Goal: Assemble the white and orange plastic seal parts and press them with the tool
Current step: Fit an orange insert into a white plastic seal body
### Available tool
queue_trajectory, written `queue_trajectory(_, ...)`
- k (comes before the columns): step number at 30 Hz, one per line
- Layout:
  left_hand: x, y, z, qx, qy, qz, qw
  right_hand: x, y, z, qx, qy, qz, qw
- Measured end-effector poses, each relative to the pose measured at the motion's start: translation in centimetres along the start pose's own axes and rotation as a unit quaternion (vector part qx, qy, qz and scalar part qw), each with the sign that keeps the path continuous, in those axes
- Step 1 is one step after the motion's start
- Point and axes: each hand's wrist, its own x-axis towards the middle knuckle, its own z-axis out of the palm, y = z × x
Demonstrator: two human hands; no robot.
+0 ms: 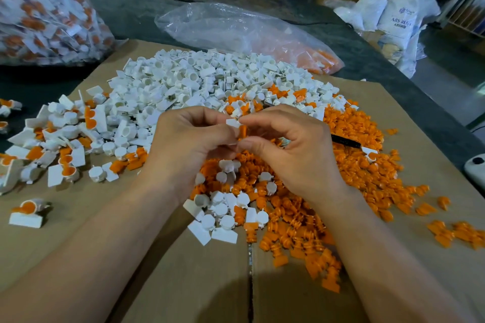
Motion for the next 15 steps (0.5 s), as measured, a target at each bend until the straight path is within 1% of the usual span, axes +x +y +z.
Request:
queue_trajectory(3,0.01,0.26,-0.07,-0.018,-0.020,-0.027,0.999,-0.02,0.05,-0.01,0.003,0.003,0.002,1.000)
queue_trajectory(6,0.02,0.34,-0.01,-0.020,-0.024,-0.037,0.999,0.05,0.02,-0.04,-0.017,0.002,-0.014,1.000)
queue_trajectory(9,0.05,0.39,-0.02,-0.019,-0.024,-0.042,0.999,0.10,0.10,-0.01,-0.030,-0.002,-0.028,0.999)
queue_trajectory(15,0.07,0.34,-0.01,-0.016,-0.025,-0.041,0.999,0.13,0.16,-0.02,-0.025,-0.010,-0.026,0.999)
